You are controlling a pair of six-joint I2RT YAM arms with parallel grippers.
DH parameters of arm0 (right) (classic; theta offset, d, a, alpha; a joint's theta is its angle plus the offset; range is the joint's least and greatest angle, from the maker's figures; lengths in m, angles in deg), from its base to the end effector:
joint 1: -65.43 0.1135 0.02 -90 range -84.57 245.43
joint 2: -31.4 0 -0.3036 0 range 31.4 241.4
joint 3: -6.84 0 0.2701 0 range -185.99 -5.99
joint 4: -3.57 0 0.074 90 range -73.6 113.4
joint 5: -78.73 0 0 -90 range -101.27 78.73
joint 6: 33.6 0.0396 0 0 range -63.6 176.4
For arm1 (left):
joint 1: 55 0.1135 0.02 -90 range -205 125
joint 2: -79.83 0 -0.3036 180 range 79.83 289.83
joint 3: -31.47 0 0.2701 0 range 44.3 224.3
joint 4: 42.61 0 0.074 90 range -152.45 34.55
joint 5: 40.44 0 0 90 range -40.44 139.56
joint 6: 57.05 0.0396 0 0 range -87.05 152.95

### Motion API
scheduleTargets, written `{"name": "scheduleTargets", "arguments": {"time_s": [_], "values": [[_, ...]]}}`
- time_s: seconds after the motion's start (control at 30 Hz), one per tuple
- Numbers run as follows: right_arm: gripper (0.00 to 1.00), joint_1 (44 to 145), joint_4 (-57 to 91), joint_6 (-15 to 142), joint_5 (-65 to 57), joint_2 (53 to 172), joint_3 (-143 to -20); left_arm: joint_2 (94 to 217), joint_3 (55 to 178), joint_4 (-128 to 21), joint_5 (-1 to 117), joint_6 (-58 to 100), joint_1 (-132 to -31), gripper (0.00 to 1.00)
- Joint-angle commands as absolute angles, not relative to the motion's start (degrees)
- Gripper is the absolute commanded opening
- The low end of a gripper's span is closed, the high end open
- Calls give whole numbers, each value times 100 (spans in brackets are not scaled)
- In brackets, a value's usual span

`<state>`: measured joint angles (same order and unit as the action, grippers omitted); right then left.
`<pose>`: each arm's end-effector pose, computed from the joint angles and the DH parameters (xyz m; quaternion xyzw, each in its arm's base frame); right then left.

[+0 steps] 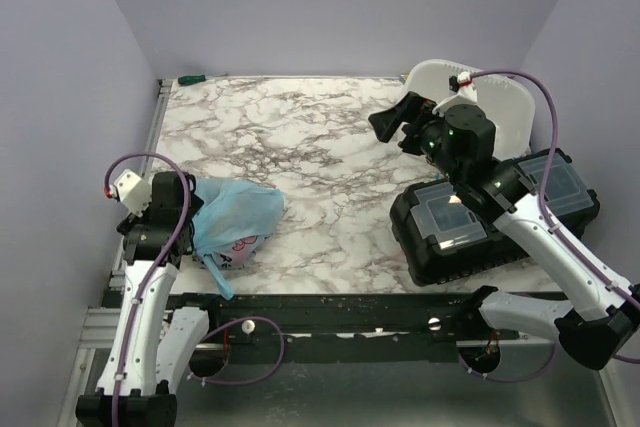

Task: Take the fake fruits out of the plastic bag
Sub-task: Move the plastic bag to the center of the board.

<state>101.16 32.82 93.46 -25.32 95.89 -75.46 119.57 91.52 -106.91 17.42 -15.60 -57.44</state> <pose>0.2139 0.1420 0.4478 0.0863 0.7673 0.2966 0.5620 0.1180 0.0161 0.3267 -0.4459 0.7715 0.0683 0.4486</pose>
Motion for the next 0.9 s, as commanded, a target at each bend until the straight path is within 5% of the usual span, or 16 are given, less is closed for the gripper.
{"name": "scheduleTargets", "arguments": {"time_s": [0.0, 0.43, 0.87], "values": [[100, 10112, 3205, 9649, -2210, 9449, -7492, 12211, 9059, -11232, 744, -2500, -5687, 99], [100, 10112, 3136, 9619, -2179, 9420, -7441, 11936, 8278, -10374, 2538, -2761, -5571, 97], [100, 10111, 3151, 9593, -2194, 9332, -7308, 11871, 7844, -8764, 4594, -1180, -5571, 54]]}}
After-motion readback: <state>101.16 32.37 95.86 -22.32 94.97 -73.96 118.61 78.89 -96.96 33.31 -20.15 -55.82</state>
